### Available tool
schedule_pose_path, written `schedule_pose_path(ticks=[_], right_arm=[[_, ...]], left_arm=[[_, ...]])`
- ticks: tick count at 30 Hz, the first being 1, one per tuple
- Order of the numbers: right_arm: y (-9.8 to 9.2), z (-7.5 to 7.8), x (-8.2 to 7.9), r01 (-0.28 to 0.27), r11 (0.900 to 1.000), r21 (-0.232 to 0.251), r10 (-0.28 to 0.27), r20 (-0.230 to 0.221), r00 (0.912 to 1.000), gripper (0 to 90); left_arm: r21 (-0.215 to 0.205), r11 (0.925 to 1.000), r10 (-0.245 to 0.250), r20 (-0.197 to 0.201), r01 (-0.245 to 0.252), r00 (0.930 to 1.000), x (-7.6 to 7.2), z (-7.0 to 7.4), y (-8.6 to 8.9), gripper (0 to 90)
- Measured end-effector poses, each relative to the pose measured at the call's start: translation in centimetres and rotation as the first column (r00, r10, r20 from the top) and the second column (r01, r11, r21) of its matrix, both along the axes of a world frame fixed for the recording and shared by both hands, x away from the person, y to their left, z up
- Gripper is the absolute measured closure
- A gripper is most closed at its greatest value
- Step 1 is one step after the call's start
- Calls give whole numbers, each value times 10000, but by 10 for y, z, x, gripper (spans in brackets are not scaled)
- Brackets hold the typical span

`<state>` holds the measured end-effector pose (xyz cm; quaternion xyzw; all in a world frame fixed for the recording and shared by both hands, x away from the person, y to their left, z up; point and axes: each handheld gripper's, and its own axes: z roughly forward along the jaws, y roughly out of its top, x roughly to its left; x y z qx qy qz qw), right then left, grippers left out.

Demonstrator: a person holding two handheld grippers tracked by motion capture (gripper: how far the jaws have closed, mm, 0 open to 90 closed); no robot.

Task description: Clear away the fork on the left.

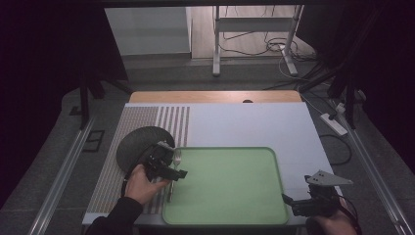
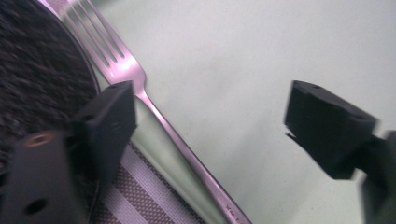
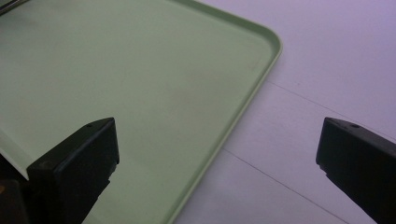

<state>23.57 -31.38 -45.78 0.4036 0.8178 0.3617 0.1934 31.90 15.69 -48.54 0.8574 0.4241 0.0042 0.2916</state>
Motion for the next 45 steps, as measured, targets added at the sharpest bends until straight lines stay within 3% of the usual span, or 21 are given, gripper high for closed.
schedule_pose_path(ticks=[4, 11, 20, 28, 32, 41, 45], right_arm=[[0, 0, 0, 6, 10000, -16, -6, -5, 10000, 0], [0, 0, 0, 22, 10000, -9, -22, -7, 10000, 0], [0, 0, 0, 33, 10000, -1, -33, -8, 10000, 0], [0, 0, 0, 43, 10000, -5, -43, -15, 10000, 0], [0, 0, 0, 54, 10000, -7, -54, -23, 10000, 0], [-1, 0, 0, 124, 9999, 98, -124, -35, 9999, 0], [-1, 0, 0, 142, 9999, 92, -142, -34, 9999, 0]], left_arm=[[36, 10000, -89, 218, 89, 9997, -5, -1, 5, 63], [-237, 9987, -423, 985, 449, 9942, -17, 0, 18, 13], [-938, 9942, -401, 1326, 528, 9904, -31, 4, 33, 0], [-1200, 9919, -188, 1921, 425, 9812, -47, 9, 48, 0], [-1315, 9904, -179, 1916, 437, 9813, -54, 7, 54, 0], [-1469, 9891, 385, 2177, -63, 9753, -71, 6, 69, 0], [-1317, 9903, 723, 2244, -433, 9718, -79, 5, 76, 0]])
